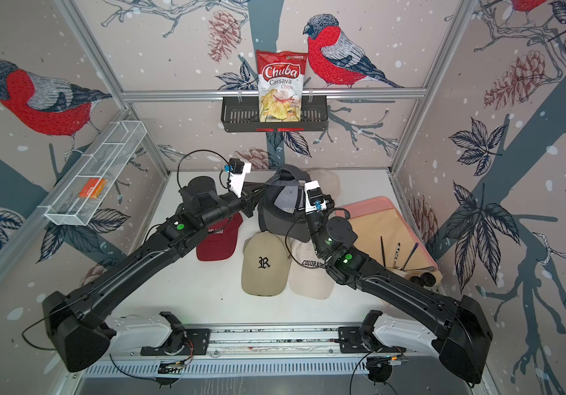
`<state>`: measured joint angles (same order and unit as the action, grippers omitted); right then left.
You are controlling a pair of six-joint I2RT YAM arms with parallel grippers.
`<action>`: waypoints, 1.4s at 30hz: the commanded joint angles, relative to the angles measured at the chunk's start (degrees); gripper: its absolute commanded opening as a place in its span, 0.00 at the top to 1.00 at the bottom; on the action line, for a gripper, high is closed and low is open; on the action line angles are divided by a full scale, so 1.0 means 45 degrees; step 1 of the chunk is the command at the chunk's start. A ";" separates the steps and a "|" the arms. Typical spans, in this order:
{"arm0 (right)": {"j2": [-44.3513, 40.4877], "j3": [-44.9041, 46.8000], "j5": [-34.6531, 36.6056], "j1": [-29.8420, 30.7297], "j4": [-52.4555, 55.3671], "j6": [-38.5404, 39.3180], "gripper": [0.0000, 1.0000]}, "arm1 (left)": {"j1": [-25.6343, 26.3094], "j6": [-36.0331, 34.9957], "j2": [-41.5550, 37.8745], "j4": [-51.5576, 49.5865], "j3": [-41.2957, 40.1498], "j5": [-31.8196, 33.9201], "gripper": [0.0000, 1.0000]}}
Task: Open the adjustable buckle of the baseball cap
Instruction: Open the adjustable buckle on the baseball cap.
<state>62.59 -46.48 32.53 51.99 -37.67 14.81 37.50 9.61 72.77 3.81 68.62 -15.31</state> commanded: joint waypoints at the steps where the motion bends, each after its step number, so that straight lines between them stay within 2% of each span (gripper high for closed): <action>1: -0.0195 0.0001 -0.0067 -0.0069 -0.0545 -0.0739 1.00 | 0.0006 0.0092 -0.0019 0.0710 -0.0089 -0.0597 0.84; 5: -0.0236 -0.0009 -0.0251 -0.0244 -0.0469 -0.1177 1.00 | 0.0007 0.0005 -0.0168 0.0823 -0.0337 -0.0983 0.71; 10: -0.0304 0.0006 -0.0388 -0.0431 -0.0408 -0.1458 1.00 | 0.0007 -0.0348 -0.0649 0.0727 -0.0708 -0.1103 0.64; 17: -0.0583 0.0393 -0.1002 -0.0745 -0.0750 -0.1665 1.00 | 0.0007 -0.1073 -0.1583 -0.0234 -0.1030 -0.1029 0.59; 22: -0.0574 0.0499 -0.1661 -0.0791 -0.0637 -0.0780 1.00 | 0.0006 -0.1465 -0.1985 -0.0442 -0.0656 -0.0641 0.55; 25: -0.0588 0.0639 -0.2099 -0.0772 -0.0694 0.0031 1.00 | 0.0046 -0.1883 -0.1350 -0.1075 0.0676 -0.0982 0.54; 29: -0.0552 0.0742 -0.2007 -0.0658 -0.0802 0.1012 1.00 | 0.0650 -0.2443 -0.0293 -0.1468 0.2113 -0.1395 0.52; 35: -0.0480 0.0731 -0.2226 -0.0537 -0.0634 0.1813 1.00 | 0.1610 -0.3250 0.1064 -0.1937 0.3172 -0.1740 0.49; 42: -0.0514 0.0761 -0.2347 -0.0520 -0.0652 0.1944 1.00 | 0.1769 -0.3556 0.1661 -0.2605 0.3494 -0.2028 0.52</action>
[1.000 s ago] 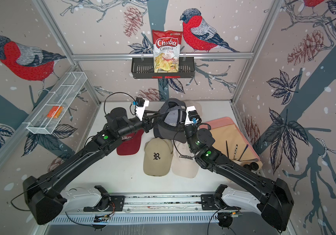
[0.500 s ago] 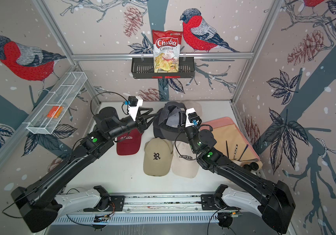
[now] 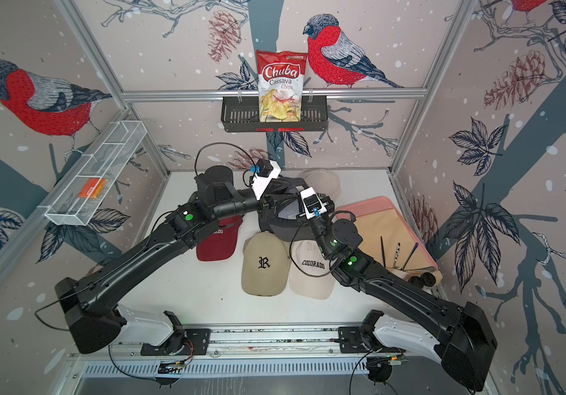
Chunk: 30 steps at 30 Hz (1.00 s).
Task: Open the adjustable buckle of the baseball cap
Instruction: Open the adjustable buckle on the baseball cap.
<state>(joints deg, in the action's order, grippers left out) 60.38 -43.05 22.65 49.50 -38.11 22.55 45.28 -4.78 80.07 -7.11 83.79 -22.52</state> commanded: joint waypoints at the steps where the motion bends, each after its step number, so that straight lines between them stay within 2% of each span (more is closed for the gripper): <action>1: -0.0019 0.0024 -0.0152 0.0036 -0.0558 0.0224 1.00 | 0.0026 -0.0381 0.0048 -0.0177 0.0088 -0.0538 0.55; 3: -0.0005 0.0011 -0.0122 0.0036 -0.0575 0.0244 0.99 | 0.0036 -0.0394 0.0072 -0.0177 0.0037 -0.0618 0.65; 7: -0.0015 0.0022 0.0048 0.0036 -0.0676 0.0225 0.96 | 0.0026 -0.0457 0.0039 0.0000 -0.0058 -0.0687 0.97; 8: -0.0019 0.0047 0.0103 0.0022 -0.0743 0.0190 0.93 | 0.0036 -0.0459 0.0002 0.0097 -0.0100 -0.0739 1.00; 11: -0.0133 0.0201 0.0413 -0.0105 -0.1037 -0.0088 0.85 | 0.0032 -0.0443 -0.0164 0.0469 -0.0297 -0.0900 1.00; 15: -0.0459 0.0456 0.0015 -0.0746 -0.1070 -0.1377 0.74 | 0.0026 -0.0423 -0.0384 0.0976 -0.0620 -0.1241 1.00; 18: -0.0711 0.0662 -0.0792 -0.1258 -0.0920 -0.2222 0.72 | 0.0034 -0.0462 -0.0569 0.1351 -0.0937 -0.1466 1.00; 21: -0.0800 0.0681 -0.1459 -0.1503 -0.0731 -0.2650 0.75 | 0.0040 -0.0462 -0.0741 0.1713 -0.1288 -0.1754 1.00; 30: -0.1163 0.1168 -0.2408 -0.1756 -0.1815 -0.3484 0.95 | 0.0031 -0.0414 -0.0604 0.1630 -0.1814 -0.1552 1.00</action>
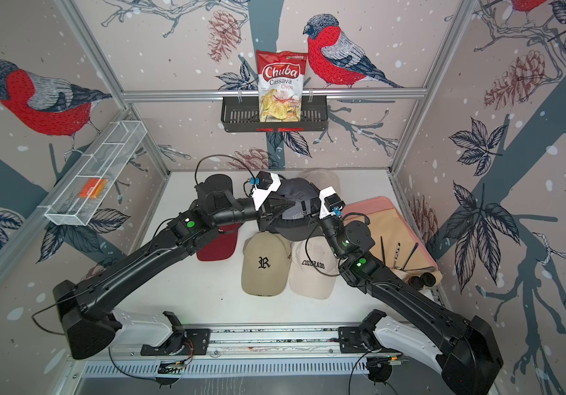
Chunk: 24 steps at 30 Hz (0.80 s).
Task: Open the adjustable buckle of the baseball cap
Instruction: Open the adjustable buckle on the baseball cap.
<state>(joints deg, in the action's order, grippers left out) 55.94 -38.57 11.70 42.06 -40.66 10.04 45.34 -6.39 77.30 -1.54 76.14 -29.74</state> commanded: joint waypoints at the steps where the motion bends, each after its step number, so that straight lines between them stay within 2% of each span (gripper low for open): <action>1: -0.0233 0.0277 -0.0053 -0.0112 -0.1428 -0.0815 0.97 | 0.0022 -0.0020 0.0052 0.0372 -0.0142 0.0129 1.00; 3: -0.0300 0.0362 -0.0052 -0.0128 -0.1553 -0.0858 0.98 | 0.0011 -0.0014 0.0126 0.0270 -0.0125 0.0200 0.97; 7: -0.0361 0.0508 0.0055 -0.0129 -0.1559 -0.0696 1.00 | 0.0022 -0.0017 0.0056 0.0155 -0.0058 0.0425 0.81; 13: -0.0401 0.0543 -0.0022 -0.0073 -0.1422 -0.0278 1.00 | 0.0012 -0.0141 -0.0487 -0.0009 0.0272 0.0901 0.65; 18: -0.0361 0.0564 0.0043 0.0102 -0.1422 0.0104 1.00 | 0.0022 -0.0171 -0.0261 -0.0364 0.1395 0.1056 0.61; 24: -0.0274 0.0587 0.0224 0.0595 -0.1459 0.0835 1.00 | 0.0022 -0.0070 0.1593 -0.1516 0.3552 0.0791 0.60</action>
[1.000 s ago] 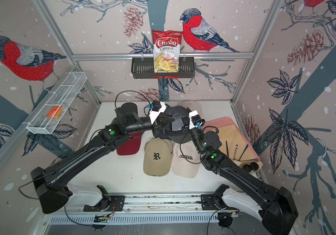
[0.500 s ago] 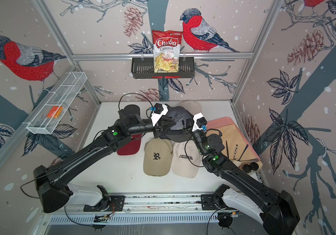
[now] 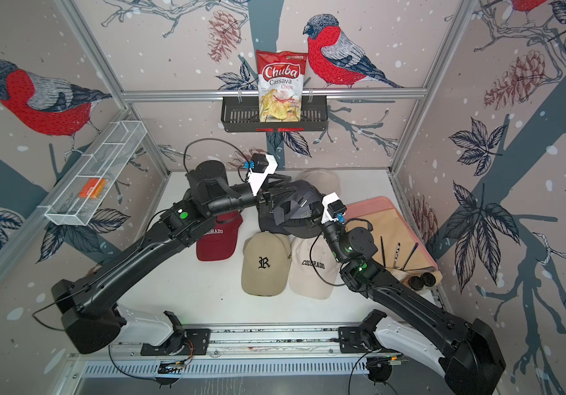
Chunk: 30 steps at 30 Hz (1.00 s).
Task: Open the adjustable buckle of the baseball cap
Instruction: Open the adjustable buckle on the baseball cap.
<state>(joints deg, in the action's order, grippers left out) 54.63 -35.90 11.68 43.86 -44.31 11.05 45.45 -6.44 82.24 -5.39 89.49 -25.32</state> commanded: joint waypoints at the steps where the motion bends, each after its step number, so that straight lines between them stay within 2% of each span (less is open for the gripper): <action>1: 0.0032 0.0007 0.0330 0.0311 -0.0623 0.0770 1.00 | 0.0008 -0.0001 0.0728 -0.0725 0.0812 -0.0332 0.60; 8: 0.0061 -0.0042 0.0836 0.0645 -0.0536 0.1430 1.00 | 0.0187 -0.0002 0.1516 -0.1262 0.1319 -0.0878 0.60; 23: 0.0243 -0.0245 0.1161 0.0762 -0.0294 0.2143 1.00 | 0.0287 -0.0613 0.1732 -0.2575 0.1435 -0.1463 0.61; 26: 0.0281 -0.0359 0.1193 0.0829 -0.0136 0.2324 1.00 | 0.0290 -0.0759 0.1951 -0.2972 0.1643 -0.1468 0.67; 30: 0.0377 -0.0420 0.1231 0.0935 0.0007 0.2485 1.00 | 0.0289 -0.0785 0.2035 -0.2870 0.1675 -0.1357 0.86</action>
<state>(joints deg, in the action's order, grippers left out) 56.23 -36.91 18.24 47.62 -41.50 20.99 46.61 -8.99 90.89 -16.08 96.73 -31.31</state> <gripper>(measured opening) 0.068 0.168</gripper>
